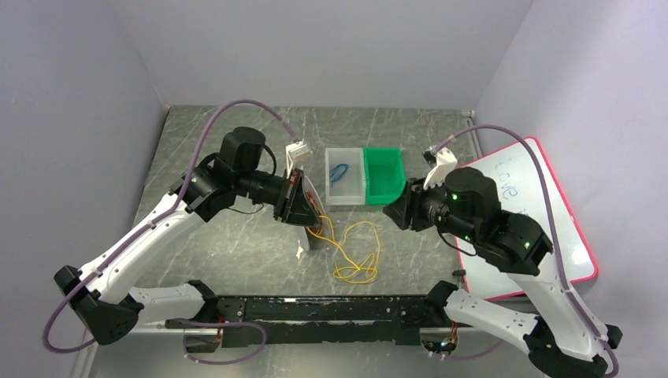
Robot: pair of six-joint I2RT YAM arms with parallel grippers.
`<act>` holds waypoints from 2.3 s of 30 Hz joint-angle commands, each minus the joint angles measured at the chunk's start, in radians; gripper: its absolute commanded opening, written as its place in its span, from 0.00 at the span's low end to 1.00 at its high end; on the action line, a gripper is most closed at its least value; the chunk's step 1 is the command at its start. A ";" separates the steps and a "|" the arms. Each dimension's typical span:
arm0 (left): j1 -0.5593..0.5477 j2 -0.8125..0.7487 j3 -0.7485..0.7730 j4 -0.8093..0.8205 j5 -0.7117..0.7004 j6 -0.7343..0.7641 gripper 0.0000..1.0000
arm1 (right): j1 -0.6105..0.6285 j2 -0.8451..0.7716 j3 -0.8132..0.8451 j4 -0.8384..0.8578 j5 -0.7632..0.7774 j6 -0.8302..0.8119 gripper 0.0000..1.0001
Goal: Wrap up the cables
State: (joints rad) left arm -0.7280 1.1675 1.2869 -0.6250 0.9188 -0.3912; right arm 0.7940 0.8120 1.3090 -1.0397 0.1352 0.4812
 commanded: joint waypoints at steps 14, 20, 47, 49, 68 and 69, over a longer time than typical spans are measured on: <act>-0.060 0.058 0.018 -0.034 -0.040 0.012 0.07 | 0.004 0.134 -0.041 0.339 -0.800 -0.367 0.53; -0.065 0.045 0.012 -0.027 -0.032 0.014 0.07 | 0.004 0.216 -0.072 0.350 -0.889 -0.438 0.48; -0.076 0.002 0.063 -0.040 -0.216 0.070 0.48 | 0.002 0.199 -0.144 0.427 -0.764 -0.414 0.00; -0.076 -0.026 0.062 0.000 -0.256 0.052 0.60 | 0.002 0.193 -0.120 0.421 -0.722 -0.396 0.00; -0.076 -0.216 -0.153 0.446 -0.341 -0.174 0.79 | 0.002 0.098 -0.059 0.814 -0.556 -0.079 0.00; -0.077 -0.212 -0.161 0.475 -0.316 -0.191 0.79 | 0.002 0.099 -0.060 0.835 -0.559 -0.072 0.00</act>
State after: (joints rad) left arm -0.7986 0.9432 1.1522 -0.3191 0.5552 -0.5022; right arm 0.7940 0.9154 1.2304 -0.3557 -0.4110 0.3412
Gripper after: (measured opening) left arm 0.789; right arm 0.020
